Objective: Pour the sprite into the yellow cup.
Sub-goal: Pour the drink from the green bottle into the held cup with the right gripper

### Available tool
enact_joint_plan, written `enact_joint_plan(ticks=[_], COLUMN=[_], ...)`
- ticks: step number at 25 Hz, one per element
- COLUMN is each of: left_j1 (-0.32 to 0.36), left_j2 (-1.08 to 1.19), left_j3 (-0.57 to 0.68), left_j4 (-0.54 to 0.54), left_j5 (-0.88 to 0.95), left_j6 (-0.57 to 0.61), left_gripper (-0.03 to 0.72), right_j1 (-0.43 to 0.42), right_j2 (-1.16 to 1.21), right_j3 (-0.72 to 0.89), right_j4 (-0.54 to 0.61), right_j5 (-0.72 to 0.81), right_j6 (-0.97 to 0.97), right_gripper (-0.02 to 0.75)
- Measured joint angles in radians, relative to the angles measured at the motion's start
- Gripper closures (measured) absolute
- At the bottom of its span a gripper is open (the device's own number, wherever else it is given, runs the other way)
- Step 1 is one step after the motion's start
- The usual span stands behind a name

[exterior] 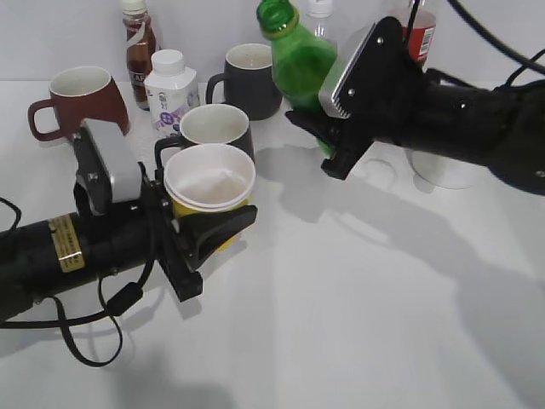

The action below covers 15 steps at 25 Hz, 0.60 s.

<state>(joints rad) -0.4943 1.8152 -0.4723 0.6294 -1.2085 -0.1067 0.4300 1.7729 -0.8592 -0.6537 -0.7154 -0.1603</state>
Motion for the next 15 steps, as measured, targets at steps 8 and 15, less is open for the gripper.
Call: enact_joint_plan(ticks=[8,15], left_j1=[0.000,-0.001], left_j2=[0.000,0.013], left_j3=[-0.006,-0.006], left_j4=[0.047,0.071], left_j5=[0.001,0.010], left_j6=[0.000,-0.032], left_gripper=[0.324,0.324], right_j1=[0.000,0.000], right_j2=[-0.032,-0.032], right_j3=[0.001,0.001], right_j4=[-0.063,-0.108], right_j5=[0.044,0.075], right_j6=[-0.171,-0.282], right_gripper=[0.309,0.309])
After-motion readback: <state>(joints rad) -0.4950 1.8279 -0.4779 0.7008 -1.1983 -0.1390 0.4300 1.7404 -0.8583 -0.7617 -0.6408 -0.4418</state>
